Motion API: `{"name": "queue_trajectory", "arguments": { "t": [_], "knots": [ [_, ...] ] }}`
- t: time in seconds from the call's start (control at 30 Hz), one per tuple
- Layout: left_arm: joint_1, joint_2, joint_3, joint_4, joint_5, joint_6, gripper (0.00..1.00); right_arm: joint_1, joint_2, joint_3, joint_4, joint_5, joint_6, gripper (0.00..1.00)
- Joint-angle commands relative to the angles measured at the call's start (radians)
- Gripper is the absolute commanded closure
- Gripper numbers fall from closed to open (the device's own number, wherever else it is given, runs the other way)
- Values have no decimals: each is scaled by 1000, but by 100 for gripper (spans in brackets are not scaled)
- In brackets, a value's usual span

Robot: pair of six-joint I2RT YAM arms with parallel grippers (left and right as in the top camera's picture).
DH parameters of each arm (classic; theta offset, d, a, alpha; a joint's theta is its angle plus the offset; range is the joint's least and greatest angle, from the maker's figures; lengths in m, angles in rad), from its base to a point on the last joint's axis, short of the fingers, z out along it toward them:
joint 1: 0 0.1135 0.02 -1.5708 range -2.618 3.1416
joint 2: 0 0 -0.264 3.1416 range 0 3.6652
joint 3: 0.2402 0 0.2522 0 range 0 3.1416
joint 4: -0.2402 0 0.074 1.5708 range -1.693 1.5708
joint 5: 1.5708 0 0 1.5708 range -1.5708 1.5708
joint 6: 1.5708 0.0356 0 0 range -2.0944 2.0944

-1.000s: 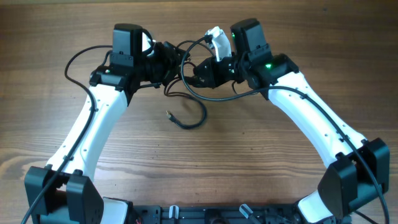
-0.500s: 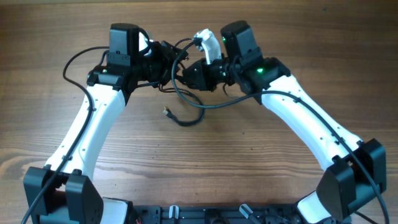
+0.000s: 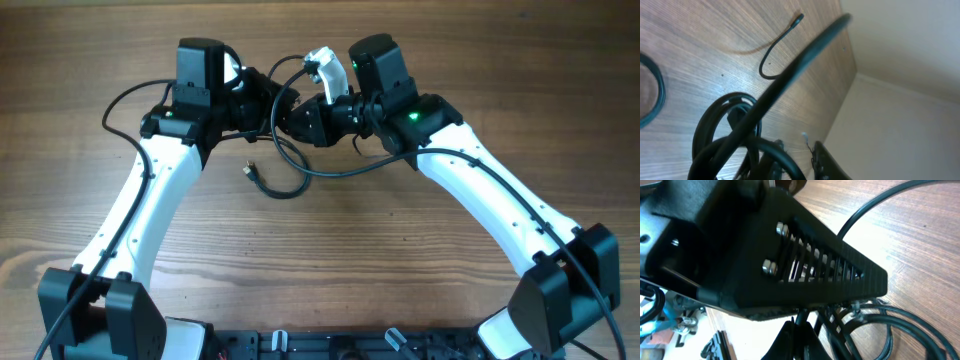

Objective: Untangle cables

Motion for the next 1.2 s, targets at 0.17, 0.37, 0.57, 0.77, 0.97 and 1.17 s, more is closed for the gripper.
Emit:
{"name": "queue_trajectory", "arguments": {
  "t": [0.17,0.37,0.57,0.77,0.97,1.17],
  "knots": [
    [2,-17,-6,6,-29,8,96,8,-2,28,-1,-24,8,90],
    [2,-17,-6,-1,-52,34,96,-16,-2,28,-13,-4,8,49],
    [7,-17,-6,-12,-23,33,96,-93,-2,28,-47,-6,8,38],
    [35,-17,-6,-11,79,28,96,-137,-2,28,-60,-10,-25,49],
    [68,-17,-6,5,196,-27,96,-135,-2,28,-80,-30,-104,62],
    [80,-17,-6,66,302,-100,96,-134,-2,28,-80,-174,-213,65]
  ]
}}
